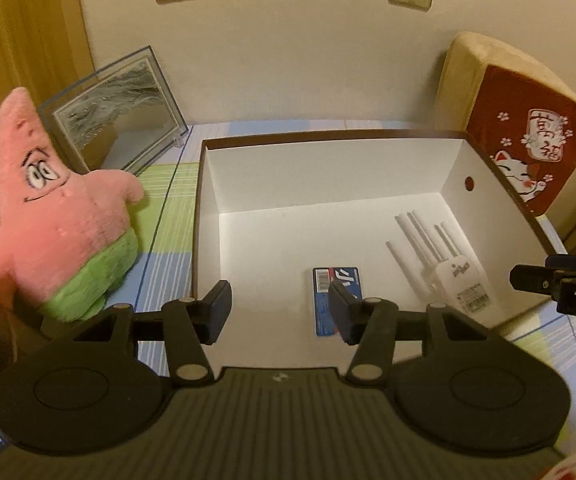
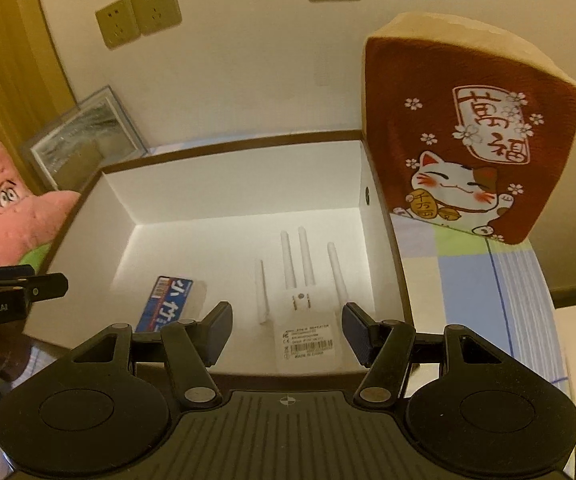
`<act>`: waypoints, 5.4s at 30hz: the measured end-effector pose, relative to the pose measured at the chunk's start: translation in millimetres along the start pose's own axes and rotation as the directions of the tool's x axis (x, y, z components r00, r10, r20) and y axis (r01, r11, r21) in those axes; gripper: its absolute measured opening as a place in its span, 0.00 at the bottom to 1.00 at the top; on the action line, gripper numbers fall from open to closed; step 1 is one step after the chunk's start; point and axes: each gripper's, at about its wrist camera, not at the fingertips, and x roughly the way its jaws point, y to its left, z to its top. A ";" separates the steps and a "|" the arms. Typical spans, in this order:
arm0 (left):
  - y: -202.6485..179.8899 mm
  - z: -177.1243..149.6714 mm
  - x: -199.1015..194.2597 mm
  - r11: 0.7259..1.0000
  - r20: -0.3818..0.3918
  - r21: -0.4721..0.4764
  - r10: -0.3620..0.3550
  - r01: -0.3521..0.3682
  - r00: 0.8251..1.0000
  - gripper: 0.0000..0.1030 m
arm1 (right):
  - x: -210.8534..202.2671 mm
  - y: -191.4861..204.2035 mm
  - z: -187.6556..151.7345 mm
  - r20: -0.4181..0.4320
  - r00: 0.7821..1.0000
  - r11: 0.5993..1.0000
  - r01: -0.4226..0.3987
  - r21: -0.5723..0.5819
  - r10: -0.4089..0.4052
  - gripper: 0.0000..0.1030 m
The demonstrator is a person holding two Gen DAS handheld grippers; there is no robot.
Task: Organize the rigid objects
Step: 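Raise both tools out of the box and back over the table, then grasp the white medicine box with gold label using the right tool, then grasp the white green-bird medicine box with the left tool while the right tool holds its box, then carry both held medicine boxes up and over into the brown box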
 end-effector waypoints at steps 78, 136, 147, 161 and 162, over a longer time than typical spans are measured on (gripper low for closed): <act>7.5 -197.8 -77.9 0.994 -0.207 -0.111 -0.018 -0.005 0.978 0.48 | -37.1 115.1 -181.5 -0.221 0.959 0.908 -0.245 -0.340 0.176 0.56; -6.4 -198.3 -17.5 0.998 -0.294 -0.052 -0.042 0.028 0.955 0.34 | -23.3 87.8 -170.6 -0.219 0.972 0.945 -0.150 -0.290 0.087 0.56; -10.7 -197.7 -16.3 1.000 -0.279 -0.017 -0.027 0.023 0.960 0.32 | -19.0 91.0 -166.9 -0.195 0.976 0.931 -0.159 -0.328 0.098 0.54; -12.6 -175.6 -55.0 0.998 -0.191 -0.025 -0.056 0.052 0.980 0.32 | -50.0 78.0 -154.7 -0.125 0.983 0.955 -0.162 -0.250 0.134 0.54; -12.7 -171.9 -58.4 0.998 -0.181 -0.027 -0.057 0.053 0.982 0.32 | -52.8 77.8 -152.0 -0.116 0.984 0.956 -0.162 -0.246 0.137 0.54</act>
